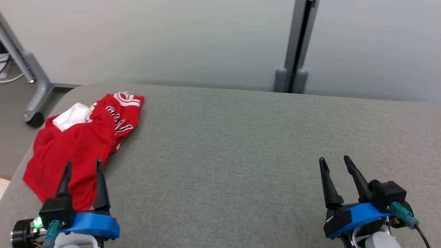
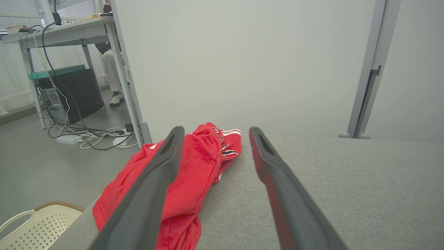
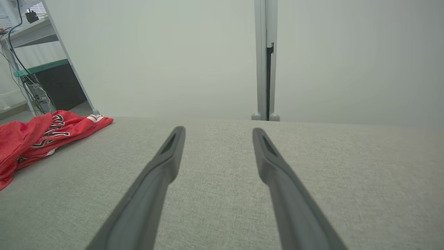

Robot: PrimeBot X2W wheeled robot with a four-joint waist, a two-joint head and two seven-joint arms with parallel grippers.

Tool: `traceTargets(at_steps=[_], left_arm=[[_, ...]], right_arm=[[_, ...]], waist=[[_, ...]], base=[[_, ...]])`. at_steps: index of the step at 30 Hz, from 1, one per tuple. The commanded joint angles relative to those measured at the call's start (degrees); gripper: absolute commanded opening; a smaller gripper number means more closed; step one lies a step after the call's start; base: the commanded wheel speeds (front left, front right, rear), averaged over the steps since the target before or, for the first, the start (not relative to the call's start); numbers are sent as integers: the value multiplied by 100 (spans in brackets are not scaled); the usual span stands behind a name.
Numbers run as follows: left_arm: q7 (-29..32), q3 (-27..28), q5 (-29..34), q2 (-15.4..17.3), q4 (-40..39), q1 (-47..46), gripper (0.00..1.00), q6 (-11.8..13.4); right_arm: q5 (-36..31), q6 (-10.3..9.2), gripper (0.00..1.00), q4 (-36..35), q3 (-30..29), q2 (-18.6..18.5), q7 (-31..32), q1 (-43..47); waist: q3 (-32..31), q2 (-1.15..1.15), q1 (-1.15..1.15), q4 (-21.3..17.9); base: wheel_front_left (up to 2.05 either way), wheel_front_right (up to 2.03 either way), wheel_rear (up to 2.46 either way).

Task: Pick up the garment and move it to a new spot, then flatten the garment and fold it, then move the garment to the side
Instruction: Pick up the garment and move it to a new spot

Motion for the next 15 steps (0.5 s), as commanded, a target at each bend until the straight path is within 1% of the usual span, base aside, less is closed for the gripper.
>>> traceTargets(at_steps=[1,15], left_arm=[[-28,50,-31,45,-11,-78,100,26],[-28,248,-84,136,-33,8,100,92]], right_arm=[[-25,3,100,-28,14,-31,-22,-23],[-30,3,100,-8,106,-32,-22,-37]], waist=[[76,0,0,153],[105,0,0,1080]], base=[[0,0,0],[0,0,0]])
